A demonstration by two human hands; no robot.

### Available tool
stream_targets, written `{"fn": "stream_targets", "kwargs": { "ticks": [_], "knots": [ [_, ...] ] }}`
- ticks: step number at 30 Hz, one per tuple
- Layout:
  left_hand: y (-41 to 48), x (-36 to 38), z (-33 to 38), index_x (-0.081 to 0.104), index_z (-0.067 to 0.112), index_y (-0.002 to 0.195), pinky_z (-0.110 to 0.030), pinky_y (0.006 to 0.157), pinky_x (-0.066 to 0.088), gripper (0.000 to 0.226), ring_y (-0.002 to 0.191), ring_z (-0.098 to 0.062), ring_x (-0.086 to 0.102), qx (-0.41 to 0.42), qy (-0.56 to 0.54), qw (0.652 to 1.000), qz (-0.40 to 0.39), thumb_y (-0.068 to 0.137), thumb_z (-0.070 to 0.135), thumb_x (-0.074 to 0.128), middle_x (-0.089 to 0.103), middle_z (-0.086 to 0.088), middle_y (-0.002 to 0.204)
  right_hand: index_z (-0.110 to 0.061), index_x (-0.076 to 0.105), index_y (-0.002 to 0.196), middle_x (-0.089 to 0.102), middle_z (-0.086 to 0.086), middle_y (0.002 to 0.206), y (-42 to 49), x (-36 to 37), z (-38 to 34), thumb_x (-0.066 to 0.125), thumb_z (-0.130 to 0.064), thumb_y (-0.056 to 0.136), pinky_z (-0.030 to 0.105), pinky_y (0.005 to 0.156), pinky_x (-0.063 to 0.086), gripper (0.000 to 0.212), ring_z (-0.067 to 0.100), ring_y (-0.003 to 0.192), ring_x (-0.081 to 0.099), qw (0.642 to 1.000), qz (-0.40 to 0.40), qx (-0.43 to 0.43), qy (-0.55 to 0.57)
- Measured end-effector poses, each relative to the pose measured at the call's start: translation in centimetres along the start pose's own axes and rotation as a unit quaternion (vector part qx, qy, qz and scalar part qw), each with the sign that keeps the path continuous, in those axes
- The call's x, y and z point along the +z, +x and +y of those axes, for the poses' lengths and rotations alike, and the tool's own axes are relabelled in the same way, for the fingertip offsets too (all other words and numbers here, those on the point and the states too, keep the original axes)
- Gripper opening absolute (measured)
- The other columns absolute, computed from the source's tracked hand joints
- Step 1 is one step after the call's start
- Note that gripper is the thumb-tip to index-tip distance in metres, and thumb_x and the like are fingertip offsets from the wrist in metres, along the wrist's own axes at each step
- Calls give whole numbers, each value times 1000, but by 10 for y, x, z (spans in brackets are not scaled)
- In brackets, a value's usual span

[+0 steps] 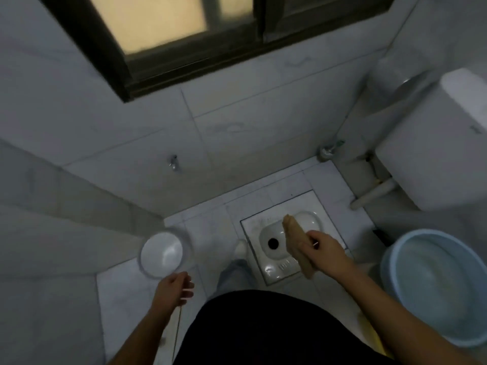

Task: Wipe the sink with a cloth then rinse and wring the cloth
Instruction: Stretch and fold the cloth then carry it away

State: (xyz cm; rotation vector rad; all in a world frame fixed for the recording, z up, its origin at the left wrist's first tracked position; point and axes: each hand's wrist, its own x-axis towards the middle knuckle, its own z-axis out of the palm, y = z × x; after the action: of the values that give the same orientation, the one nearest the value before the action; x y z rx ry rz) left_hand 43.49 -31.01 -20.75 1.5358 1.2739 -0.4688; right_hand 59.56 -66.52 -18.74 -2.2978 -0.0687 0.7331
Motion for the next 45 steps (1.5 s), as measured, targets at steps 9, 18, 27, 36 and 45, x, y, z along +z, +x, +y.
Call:
{"fn": "stream_targets", "kwargs": {
  "ticks": [9,18,27,36,45],
  "knots": [
    [79,86,229,67,0,98,-30,65,47,28,73,-26,64,176,262,932,-177,104,19,49,71,-17,92,-17,70,91,72,4,80,-45,-12,38,66,-27,92,32,65,48,11,18,74,66,955,157,231,97],
    [71,203,319,67,9,89,-30,65,48,29,71,-22,65,248,387,852,-249,105,21,47,71,-12,89,-22,62,70,66,-2,64,-53,-14,74,68,-29,89,39,63,51,22,16,64,63,888,264,321,198],
    [50,231,355,67,3,92,-32,66,48,25,76,-29,64,226,329,897,-187,103,17,51,71,-20,95,-13,55,68,55,10,62,27,-125,82,68,-24,90,31,57,39,28,17,59,51,904,273,226,240],
    [37,359,455,70,0,100,-31,66,48,25,78,-29,67,299,357,845,-265,103,17,51,73,-17,95,-23,66,89,62,-6,73,69,-302,73,74,-25,85,31,66,47,9,17,68,59,871,439,154,157],
    [58,476,546,70,9,80,-39,76,54,27,66,-22,68,344,425,754,-363,100,14,52,73,-9,77,-20,69,105,63,6,92,129,-461,65,62,-29,89,30,69,40,20,24,84,57,802,564,178,-87]
  ]
}}
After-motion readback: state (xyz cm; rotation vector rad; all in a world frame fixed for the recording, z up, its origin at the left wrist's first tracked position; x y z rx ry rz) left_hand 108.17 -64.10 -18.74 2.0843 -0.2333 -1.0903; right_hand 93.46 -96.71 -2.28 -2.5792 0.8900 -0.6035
